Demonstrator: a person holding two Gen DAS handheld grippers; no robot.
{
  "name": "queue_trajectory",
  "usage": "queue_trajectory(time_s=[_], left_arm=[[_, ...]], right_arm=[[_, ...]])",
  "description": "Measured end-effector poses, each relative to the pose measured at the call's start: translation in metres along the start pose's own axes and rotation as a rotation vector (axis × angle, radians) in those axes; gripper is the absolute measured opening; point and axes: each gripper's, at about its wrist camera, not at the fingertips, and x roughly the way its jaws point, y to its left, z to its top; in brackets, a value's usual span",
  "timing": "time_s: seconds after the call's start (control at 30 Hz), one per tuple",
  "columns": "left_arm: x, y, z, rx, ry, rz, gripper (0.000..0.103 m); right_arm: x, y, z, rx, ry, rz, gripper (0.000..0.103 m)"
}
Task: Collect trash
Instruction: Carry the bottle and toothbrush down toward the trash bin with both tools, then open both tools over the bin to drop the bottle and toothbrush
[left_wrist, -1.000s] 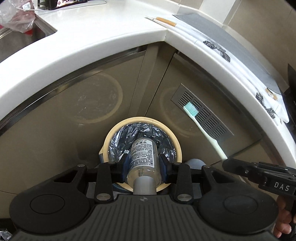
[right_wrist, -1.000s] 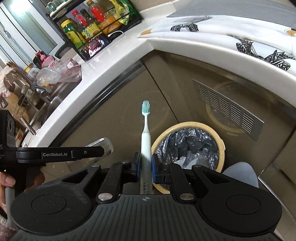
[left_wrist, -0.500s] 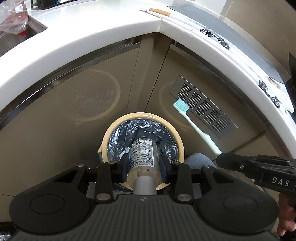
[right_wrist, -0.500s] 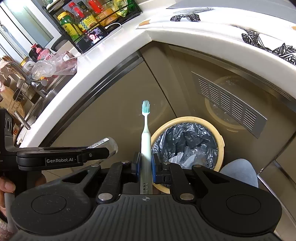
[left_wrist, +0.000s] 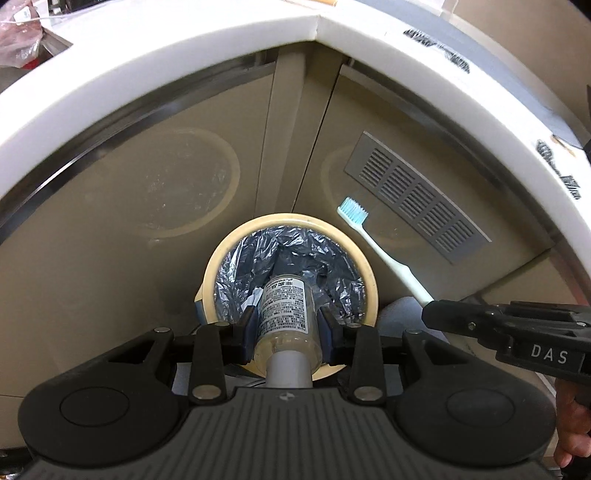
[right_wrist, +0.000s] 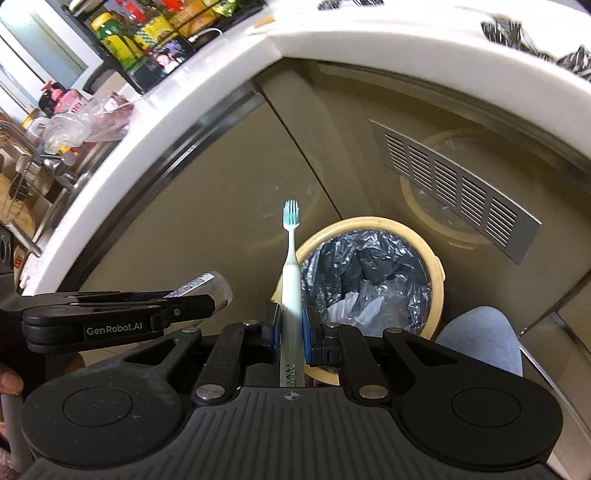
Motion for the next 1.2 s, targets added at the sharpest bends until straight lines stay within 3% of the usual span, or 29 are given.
queue_trajectory(time_s=[0.63, 1.17, 1.2], left_arm=[[0.153, 0.008, 0.024, -0.010, 0.235, 0.090, 0.038], [0.192, 0.001, 0.026, 0.023, 0.317, 0.096, 0.038], [0.194, 0.001, 0.026, 0.029, 0.320, 0.094, 0.047]], right_arm=[[0.133, -0.041, 0.023, 0.014, 0.163, -0.149, 0.013], [0.180, -0.059, 0.021, 0.027, 0.228, -0.228, 0.014], [0.186, -0.063, 0.021, 0.035, 0.236, -0.234, 0.014]])
